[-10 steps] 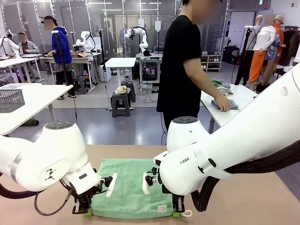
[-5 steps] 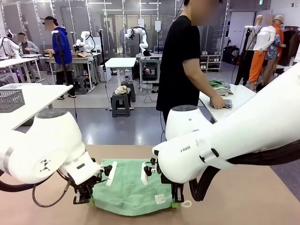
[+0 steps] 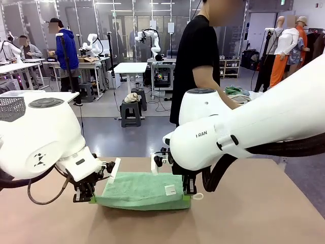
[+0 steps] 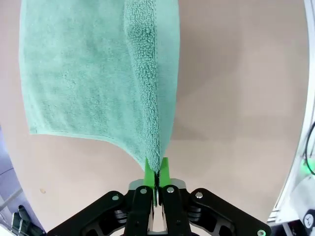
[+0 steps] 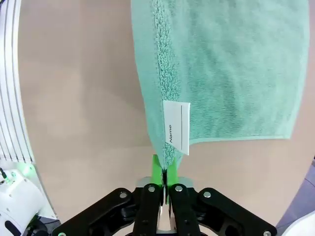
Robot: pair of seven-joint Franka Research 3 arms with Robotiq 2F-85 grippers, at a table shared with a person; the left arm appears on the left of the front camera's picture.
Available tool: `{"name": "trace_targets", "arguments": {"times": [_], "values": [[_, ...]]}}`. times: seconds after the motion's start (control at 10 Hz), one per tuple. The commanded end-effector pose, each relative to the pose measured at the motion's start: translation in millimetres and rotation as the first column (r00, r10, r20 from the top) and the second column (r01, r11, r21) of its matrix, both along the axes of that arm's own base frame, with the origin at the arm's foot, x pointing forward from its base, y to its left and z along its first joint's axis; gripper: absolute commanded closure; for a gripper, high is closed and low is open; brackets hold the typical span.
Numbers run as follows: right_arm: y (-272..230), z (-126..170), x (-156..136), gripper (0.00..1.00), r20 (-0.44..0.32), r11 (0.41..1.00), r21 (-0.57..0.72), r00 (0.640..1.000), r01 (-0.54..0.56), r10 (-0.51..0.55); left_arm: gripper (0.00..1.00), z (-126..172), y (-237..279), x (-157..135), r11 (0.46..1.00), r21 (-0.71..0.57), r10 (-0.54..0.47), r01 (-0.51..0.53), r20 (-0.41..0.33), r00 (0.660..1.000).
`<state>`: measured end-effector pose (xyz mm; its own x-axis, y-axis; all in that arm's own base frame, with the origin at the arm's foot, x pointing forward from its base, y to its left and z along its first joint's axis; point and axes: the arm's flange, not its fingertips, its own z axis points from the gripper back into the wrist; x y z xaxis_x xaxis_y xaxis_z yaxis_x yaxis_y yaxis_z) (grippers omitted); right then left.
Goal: Fold the towels and place them in the basket.
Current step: When a person lays out a Towel with hook on the table, fold it in half twice.
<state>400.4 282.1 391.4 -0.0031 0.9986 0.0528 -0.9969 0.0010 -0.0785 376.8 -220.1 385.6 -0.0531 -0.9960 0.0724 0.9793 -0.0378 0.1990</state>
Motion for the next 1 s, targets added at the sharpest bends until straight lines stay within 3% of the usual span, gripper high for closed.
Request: {"name": "trace_targets", "arguments": {"times": [0.0,0.1,0.5,0.6,0.7,0.9], "values": [[-1.5,-0.9,11.4,1.0,0.002,0.999,-0.022,1.0,-0.027,0.027,1.0,-4.9,-10.3,13.5,0.999,0.025,-0.035,0.036,-0.024,0.999],[-2.4,-1.9,9.4,1.0,0.001,0.999,-0.018,1.0,-0.028,0.028,1.0,0.0,0.0,0.0,1.0,0.0,0.0,0.0,0.0,1.0],[1.3,1.6,4.5,0.96,0.007,1.0,-0.005,1.0,-0.006,0.006,0.96,-1.8,-3.9,4.9,1.0,0.002,-0.004,0.004,-0.008,1.0],[-8.1,-7.2,26.5,0.96,-0.016,1.0,0.006,1.0,0.0,0.0,0.96,-9.3,0.9,25.9,1.0,-0.016,-0.012,0.012,-0.027,1.0],[-11.2,-8.2,45.5,0.96,-0.025,1.0,0.009,1.0,-0.012,0.012,0.96,-12.8,-2.6,46.5,0.996,-0.038,-0.082,0.08,-0.063,0.995],[-16.5,-7.4,79.9,0.96,0.004,0.998,0.012,0.999,-0.054,0.054,0.96,-14.9,-8.9,80.3,0.997,-0.006,-0.083,0.083,-0.084,0.993]]}}
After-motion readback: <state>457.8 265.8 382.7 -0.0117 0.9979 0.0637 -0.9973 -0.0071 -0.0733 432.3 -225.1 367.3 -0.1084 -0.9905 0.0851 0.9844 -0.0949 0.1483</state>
